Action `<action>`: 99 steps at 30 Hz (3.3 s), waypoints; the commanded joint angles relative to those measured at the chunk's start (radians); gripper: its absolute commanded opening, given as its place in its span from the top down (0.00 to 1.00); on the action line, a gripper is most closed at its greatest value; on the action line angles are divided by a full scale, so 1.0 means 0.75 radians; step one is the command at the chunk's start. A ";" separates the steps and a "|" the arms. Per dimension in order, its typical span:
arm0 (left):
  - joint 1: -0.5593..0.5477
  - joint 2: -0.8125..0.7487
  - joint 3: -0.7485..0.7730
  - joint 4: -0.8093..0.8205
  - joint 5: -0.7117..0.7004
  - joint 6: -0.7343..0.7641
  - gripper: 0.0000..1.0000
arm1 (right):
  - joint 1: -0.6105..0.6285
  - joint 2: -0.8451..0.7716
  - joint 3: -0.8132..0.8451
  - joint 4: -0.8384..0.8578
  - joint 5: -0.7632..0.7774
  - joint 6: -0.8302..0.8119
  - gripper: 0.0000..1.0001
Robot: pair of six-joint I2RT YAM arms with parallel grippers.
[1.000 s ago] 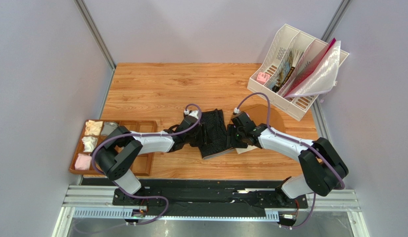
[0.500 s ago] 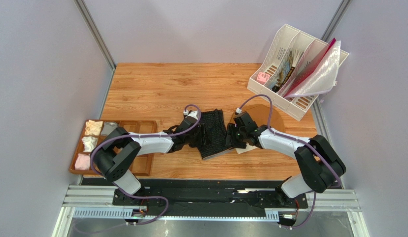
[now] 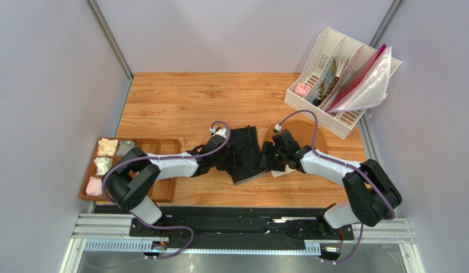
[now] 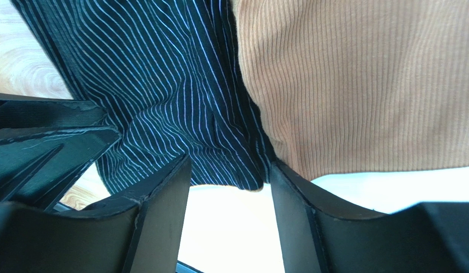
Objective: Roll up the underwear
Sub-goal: Fold the underwear at the center of the board.
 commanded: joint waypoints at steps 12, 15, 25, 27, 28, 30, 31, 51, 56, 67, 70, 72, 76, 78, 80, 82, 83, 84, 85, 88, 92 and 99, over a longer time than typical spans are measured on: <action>-0.018 -0.007 -0.030 -0.121 -0.031 0.037 0.47 | -0.009 0.082 -0.007 0.052 0.033 -0.014 0.42; -0.020 -0.011 -0.032 -0.125 -0.033 0.037 0.47 | -0.009 0.101 -0.005 0.048 0.016 -0.006 0.44; -0.024 -0.017 -0.030 -0.125 -0.037 0.037 0.47 | -0.011 0.140 -0.005 0.001 0.063 0.007 0.73; -0.024 -0.017 -0.032 -0.125 -0.039 0.035 0.47 | -0.009 0.148 -0.003 0.001 0.061 0.003 0.84; -0.026 -0.017 -0.032 -0.125 -0.041 0.035 0.47 | -0.009 0.150 -0.003 0.003 0.059 0.001 0.88; -0.032 -0.015 -0.026 -0.125 -0.043 0.037 0.47 | -0.007 0.144 0.005 -0.003 0.059 -0.008 0.97; -0.030 -0.013 -0.024 -0.125 -0.043 0.039 0.47 | -0.003 0.138 0.009 -0.016 0.063 -0.010 0.98; -0.040 0.044 -0.005 -0.094 -0.047 0.020 0.47 | 0.432 0.277 0.545 -0.529 0.644 -0.090 1.00; -0.042 0.040 -0.013 -0.076 -0.049 0.012 0.46 | 0.483 0.297 0.523 -0.392 0.516 -0.036 1.00; -0.042 0.022 -0.028 -0.057 -0.049 -0.004 0.46 | 0.496 0.356 0.435 -0.245 0.442 0.049 1.00; -0.042 -0.054 -0.011 -0.104 -0.084 0.008 0.45 | 0.496 0.379 0.424 -0.253 0.468 0.066 1.00; -0.042 -0.133 0.005 -0.174 -0.117 0.024 0.44 | 0.496 0.381 0.420 -0.259 0.487 0.078 1.00; -0.042 -0.264 0.017 -0.315 -0.154 0.049 0.38 | 0.496 0.383 0.416 -0.267 0.507 0.090 1.00; -0.042 -0.334 -0.005 -0.354 -0.174 0.043 0.38 | 0.496 0.383 0.416 -0.265 0.503 0.095 1.00; -0.042 -0.387 -0.058 -0.397 -0.199 0.022 0.37 | 0.496 0.387 0.418 -0.265 0.501 0.095 1.00; -0.042 -0.467 -0.144 -0.379 -0.197 -0.027 0.38 | 0.494 0.387 0.416 -0.261 0.495 0.097 1.00; -0.042 -0.491 -0.173 -0.356 -0.187 -0.045 0.38 | 0.496 0.383 0.414 -0.261 0.489 0.101 1.00; -0.042 -0.522 -0.201 -0.336 -0.174 -0.080 0.38 | 0.496 0.381 0.414 -0.259 0.489 0.103 1.00; -0.042 -0.533 -0.226 -0.297 -0.160 -0.094 0.39 | 0.496 0.377 0.410 -0.261 0.489 0.103 1.00; -0.042 -0.557 -0.320 -0.205 -0.095 -0.149 0.40 | 0.494 0.367 0.398 -0.253 0.491 0.111 1.00; -0.042 -0.569 -0.381 -0.133 -0.082 -0.207 0.40 | 0.496 0.377 0.398 -0.229 0.460 0.111 1.00; -0.042 -0.478 -0.447 0.090 -0.009 -0.288 0.43 | 0.498 0.373 0.385 -0.212 0.444 0.115 1.00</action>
